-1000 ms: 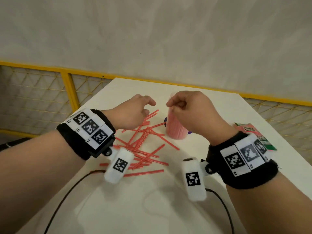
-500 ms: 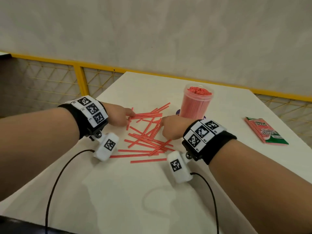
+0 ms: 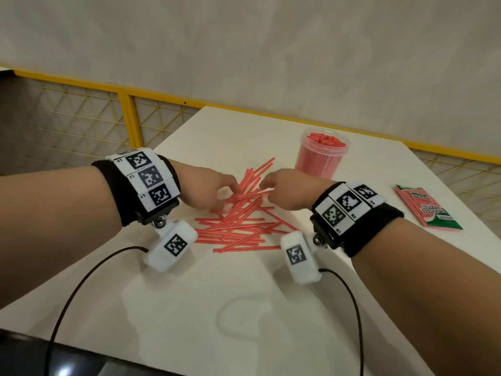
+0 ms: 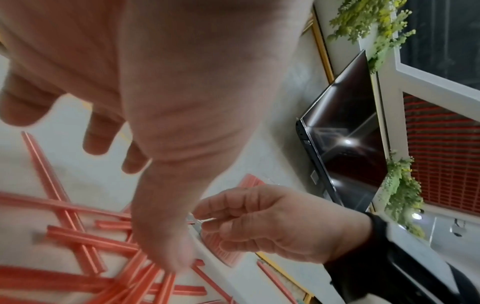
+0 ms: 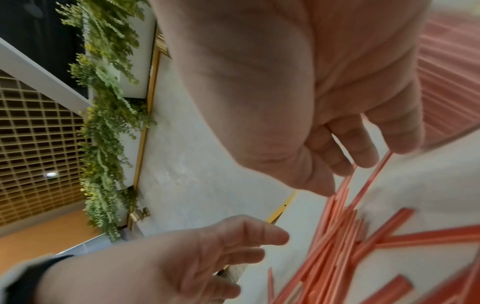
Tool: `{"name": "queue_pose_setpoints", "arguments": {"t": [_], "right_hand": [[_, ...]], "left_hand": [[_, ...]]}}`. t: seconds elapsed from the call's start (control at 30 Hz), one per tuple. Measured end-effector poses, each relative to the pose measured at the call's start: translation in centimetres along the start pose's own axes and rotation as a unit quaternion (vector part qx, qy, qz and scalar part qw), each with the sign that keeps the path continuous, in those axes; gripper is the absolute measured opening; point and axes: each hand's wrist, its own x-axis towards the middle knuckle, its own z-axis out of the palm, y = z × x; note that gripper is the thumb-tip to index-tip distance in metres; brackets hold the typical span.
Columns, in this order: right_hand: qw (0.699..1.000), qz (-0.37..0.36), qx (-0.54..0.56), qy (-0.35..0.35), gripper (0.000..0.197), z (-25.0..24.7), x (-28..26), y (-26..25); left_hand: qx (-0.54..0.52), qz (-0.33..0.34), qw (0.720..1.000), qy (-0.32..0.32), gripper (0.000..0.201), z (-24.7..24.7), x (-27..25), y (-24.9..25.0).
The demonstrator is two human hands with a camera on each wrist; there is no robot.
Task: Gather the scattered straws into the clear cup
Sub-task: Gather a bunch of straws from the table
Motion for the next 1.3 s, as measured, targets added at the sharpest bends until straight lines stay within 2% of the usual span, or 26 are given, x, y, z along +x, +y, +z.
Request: {"name": "queue_pose_setpoints", "arguments": {"t": [0.07,0.13,0.23,0.33,0.5,0.73,0.9,1.0,1.07,1.2,1.3], "right_hand": [[1.0,0.019,-0.014,-0.008,0.044,-0.1,0.8,0.1],[0.999,0.013,-0.03,-0.014,0.04,0.2,1.7,0.0],[0.999,0.023,-0.018,-0.03,0.035,0.8,3.0,-0.5],[0.999,0.043,0.0,-0.031,0.032,1.0,3.7,-0.3],[0.999,0.018,0.023,-0.029,0.036,1.2,4.1,0.2],[0.999,-0.019,0.022,-0.028,0.03,1.8,2.7,-0.9],[0.999,0.015,0.047,0.0,0.035,0.2,3.0,-0.6],[0.999,0.036,-0.015,0.019,0.038,-0.2,4.3,-0.5],[0.997,0.039,-0.067,0.003,0.036,-0.4,5.1,-0.9],[0.996,0.056,-0.072,-0.025,0.024,-1.2,7.2,-1.3],[0.989,0.034,-0.136,-0.045,0.036,-1.0,9.9,-1.1]], "left_hand": [[-0.002,-0.03,1.0,-0.008,0.094,0.0,-0.2,-0.3],[0.025,-0.062,0.997,-0.038,0.119,0.1,-0.4,-0.8],[0.05,-0.086,0.992,-0.075,0.129,0.4,-0.6,-1.7],[0.036,-0.087,0.992,-0.079,0.128,0.6,-0.7,-2.5],[0.068,-0.084,0.993,-0.052,0.115,0.4,-0.9,-2.1],[0.09,-0.077,0.992,-0.042,0.095,0.6,-0.2,-1.1],[0.081,-0.063,0.993,-0.061,0.091,0.0,0.2,-0.9],[0.048,-0.038,0.998,-0.032,0.087,-0.7,0.7,-0.4],[0.047,-0.013,0.999,-0.022,0.082,-1.0,1.3,0.1],[0.084,0.021,0.995,-0.048,0.077,-0.7,2.2,0.5],[0.085,0.045,0.993,-0.071,0.073,-0.7,2.5,0.1]]}}
